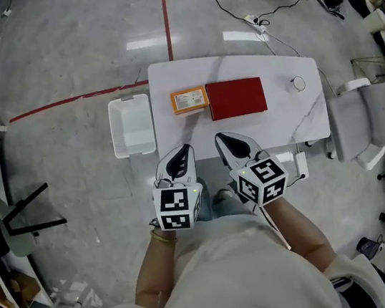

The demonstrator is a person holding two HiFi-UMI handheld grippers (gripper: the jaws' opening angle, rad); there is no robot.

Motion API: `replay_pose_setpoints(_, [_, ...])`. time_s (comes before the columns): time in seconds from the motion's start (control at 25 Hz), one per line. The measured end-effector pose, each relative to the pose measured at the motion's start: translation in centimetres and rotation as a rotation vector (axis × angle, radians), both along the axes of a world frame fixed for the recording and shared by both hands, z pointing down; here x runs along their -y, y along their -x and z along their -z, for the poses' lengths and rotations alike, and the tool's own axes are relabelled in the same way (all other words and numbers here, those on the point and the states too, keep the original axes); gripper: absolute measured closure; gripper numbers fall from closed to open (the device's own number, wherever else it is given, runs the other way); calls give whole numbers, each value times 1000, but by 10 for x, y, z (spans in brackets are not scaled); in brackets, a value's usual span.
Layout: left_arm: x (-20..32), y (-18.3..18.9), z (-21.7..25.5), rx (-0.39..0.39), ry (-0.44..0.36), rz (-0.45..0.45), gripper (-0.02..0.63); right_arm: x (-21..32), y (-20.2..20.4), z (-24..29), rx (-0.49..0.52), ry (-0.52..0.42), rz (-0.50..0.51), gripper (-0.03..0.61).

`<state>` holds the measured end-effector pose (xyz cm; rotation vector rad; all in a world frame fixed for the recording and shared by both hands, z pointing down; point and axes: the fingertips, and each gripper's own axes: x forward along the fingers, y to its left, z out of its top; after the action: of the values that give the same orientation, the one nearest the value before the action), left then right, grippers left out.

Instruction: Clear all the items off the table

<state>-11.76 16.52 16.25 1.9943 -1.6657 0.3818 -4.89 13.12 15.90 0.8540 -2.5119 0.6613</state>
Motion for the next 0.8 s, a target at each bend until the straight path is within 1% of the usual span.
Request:
replay_pose_setpoints(0.12, [13, 14, -10, 10, 10, -17, 604, 13, 9, -13, -8, 17, -29, 581])
replay_pose_setpoints(0.44, [43, 41, -45, -26, 56, -67, 604, 43, 31, -48, -60, 51, -99, 581])
replay_pose_setpoints(0.68, [67, 51, -69, -56, 83, -107, 604, 62, 43, -71, -84, 72, -147, 581])
replay_pose_setpoints(0.8, [77, 54, -82, -51, 90, -121, 604, 69, 46, -83, -88, 84, -161, 581])
